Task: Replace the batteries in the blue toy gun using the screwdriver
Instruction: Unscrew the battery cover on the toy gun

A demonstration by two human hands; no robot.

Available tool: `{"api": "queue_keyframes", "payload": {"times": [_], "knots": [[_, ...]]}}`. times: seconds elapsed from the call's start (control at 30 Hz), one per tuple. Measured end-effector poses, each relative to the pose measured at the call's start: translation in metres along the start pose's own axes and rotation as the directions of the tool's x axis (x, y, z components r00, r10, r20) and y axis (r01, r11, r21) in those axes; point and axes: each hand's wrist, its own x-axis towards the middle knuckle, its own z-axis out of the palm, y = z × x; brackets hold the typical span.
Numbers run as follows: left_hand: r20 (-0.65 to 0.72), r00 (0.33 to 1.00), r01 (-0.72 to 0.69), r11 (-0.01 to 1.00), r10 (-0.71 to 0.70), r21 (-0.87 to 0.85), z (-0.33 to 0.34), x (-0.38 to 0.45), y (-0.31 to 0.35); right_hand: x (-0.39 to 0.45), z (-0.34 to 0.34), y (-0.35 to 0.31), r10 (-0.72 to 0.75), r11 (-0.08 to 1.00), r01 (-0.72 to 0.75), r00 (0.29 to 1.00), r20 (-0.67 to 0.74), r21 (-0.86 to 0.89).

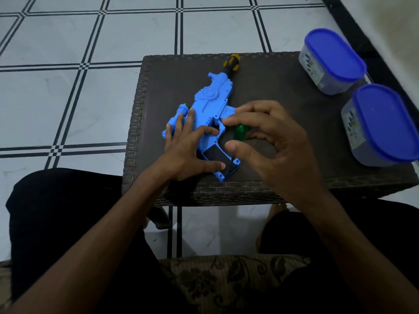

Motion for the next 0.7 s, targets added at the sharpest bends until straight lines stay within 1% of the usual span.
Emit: {"api": "queue_keyframes", "payload": {"times": [0.1, 0.2, 0.27, 0.4, 0.47, 0.57, 0.7], "knots": [[0.007, 1.000, 0.008, 1.000, -0.008, 0.002, -0.0007, -0.0008, 0.0015, 0.0017, 0.0010, 0.0012, -0.017, 0.998, 0.014, 0.999, -0.037, -0.066], [0.008, 1.000, 0.008, 1.000, -0.008, -0.002, -0.0008, -0.0011, 0.0013, 0.0014, 0.0009, -0.0013, 0.025, 0.999, -0.027, 0.998, -0.054, -0.034], [0.007, 1.000, 0.007, 1.000, -0.007, -0.009, -0.0007, -0.0013, 0.0013, 0.0004, -0.0010, -0.0035, 0.038, 0.999, -0.038, 0.998, -0.044, 0.002], [0.006, 1.000, 0.004, 1.000, -0.004, -0.005, -0.0015, -0.0024, 0.0027, -0.0018, -0.0026, -0.0041, -0.015, 1.000, 0.016, 1.000, 0.023, -0.024], [0.007, 1.000, 0.004, 1.000, -0.004, -0.002, -0.0016, -0.0029, 0.0029, -0.0014, -0.0010, -0.0030, -0.041, 0.998, 0.043, 0.999, 0.034, -0.035], [0.010, 1.000, 0.001, 1.000, -0.001, -0.004, -0.0012, -0.0022, 0.0022, 0.0018, -0.0002, -0.0016, -0.045, 0.996, 0.043, 0.999, -0.023, -0.074], [0.002, 1.000, 0.007, 1.000, -0.007, 0.002, -0.0003, -0.0007, 0.0014, 0.0041, -0.0006, -0.0053, 0.003, 0.999, -0.005, 0.999, -0.053, -0.050]]}}
